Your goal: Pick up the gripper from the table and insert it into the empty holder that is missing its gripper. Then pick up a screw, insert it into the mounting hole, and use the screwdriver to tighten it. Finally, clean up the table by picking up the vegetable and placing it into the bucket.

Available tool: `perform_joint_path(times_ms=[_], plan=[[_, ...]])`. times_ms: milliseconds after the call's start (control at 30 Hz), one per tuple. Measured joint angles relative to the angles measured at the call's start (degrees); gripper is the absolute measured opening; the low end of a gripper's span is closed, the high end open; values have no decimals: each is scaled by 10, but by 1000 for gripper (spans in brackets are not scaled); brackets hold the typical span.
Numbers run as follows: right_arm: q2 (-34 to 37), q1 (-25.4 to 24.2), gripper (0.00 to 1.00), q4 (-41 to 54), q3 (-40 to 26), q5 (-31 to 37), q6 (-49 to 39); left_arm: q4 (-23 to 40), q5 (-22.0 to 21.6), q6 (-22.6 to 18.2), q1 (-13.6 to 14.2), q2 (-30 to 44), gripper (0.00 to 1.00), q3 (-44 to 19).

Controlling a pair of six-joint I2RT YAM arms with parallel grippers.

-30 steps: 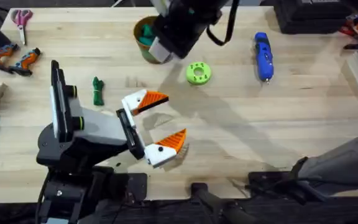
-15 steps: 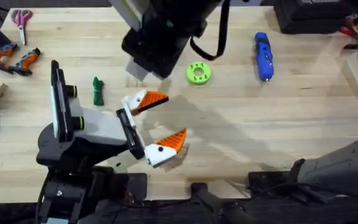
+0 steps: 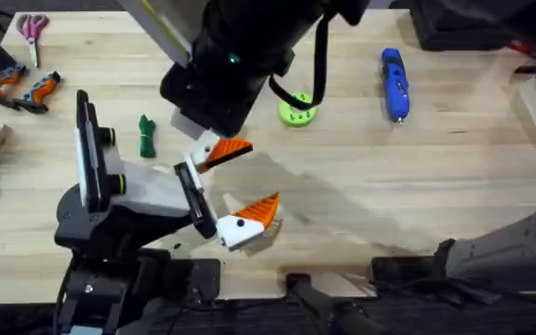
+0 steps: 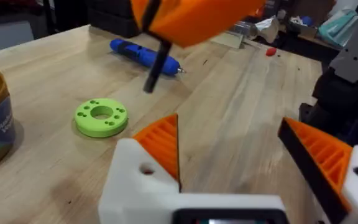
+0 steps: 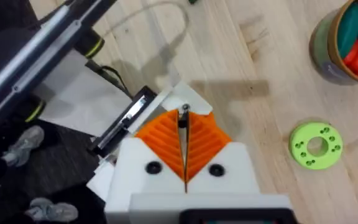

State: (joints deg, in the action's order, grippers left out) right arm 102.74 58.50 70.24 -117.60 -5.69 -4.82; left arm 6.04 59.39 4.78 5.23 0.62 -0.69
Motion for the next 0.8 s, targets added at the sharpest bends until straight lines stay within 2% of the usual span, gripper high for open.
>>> perform_joint_path(times_ms=[200,333,800], plan=[[15,1,6,8,-32,0,7,0,0,0,0,0,985,0],[53,1,6,35,-69,-1,8,0,0,0,0,0,985,0],[67,1,6,59,-71,-1,10,0,0,0,0,0,985,0]])
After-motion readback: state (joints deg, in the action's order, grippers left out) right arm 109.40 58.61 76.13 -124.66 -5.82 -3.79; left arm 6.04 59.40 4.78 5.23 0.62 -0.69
